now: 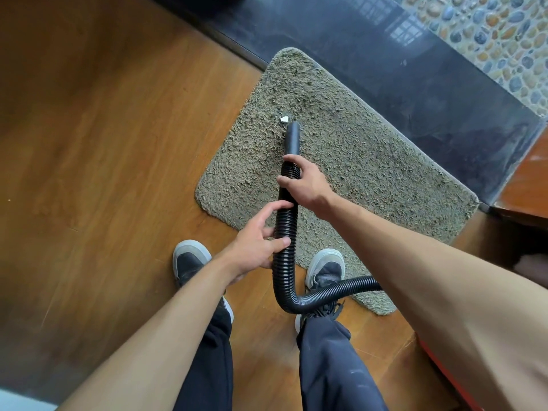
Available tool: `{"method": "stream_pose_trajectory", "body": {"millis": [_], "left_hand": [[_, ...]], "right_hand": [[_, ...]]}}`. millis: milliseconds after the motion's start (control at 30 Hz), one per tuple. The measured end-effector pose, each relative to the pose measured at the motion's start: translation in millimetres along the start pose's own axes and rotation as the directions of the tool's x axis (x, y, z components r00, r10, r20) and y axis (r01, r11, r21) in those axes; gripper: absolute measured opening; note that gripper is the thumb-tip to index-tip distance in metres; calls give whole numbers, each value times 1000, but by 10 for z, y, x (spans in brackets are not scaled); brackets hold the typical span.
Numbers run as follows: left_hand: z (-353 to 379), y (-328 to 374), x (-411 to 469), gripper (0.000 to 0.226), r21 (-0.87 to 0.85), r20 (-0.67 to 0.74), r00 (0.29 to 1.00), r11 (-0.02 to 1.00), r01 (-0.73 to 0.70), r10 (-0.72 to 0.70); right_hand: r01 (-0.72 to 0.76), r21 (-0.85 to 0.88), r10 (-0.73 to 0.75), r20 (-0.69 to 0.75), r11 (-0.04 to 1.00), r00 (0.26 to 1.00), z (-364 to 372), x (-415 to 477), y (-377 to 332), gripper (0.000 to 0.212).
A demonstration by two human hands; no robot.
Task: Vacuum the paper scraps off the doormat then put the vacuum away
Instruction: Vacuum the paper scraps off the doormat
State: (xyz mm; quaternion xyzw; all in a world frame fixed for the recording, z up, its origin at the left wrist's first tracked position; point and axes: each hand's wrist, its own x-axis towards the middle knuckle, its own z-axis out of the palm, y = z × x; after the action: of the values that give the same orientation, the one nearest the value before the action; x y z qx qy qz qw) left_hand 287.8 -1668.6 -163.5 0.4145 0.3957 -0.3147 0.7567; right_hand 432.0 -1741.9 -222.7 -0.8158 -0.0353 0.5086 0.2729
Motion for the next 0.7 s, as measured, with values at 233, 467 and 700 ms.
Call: {"method": "stream_pose_trajectory", "body": {"millis": [233,467,700], "left_hand": [[-71,60,6,58,-15,-39,999,1000,-25,24],[-31,105,59,59,34,-30,999,999,-29,30],[79,257,129,61,111,71,997,994,-8,0]], "right_hand": [[40,-47,-39,15,998,999,47,98,-179,52],[20,-12,-20,2,1000,1000,-51,92,-143,51],[-126,222,134,-21,967,991,-312,13,71,48]]}}
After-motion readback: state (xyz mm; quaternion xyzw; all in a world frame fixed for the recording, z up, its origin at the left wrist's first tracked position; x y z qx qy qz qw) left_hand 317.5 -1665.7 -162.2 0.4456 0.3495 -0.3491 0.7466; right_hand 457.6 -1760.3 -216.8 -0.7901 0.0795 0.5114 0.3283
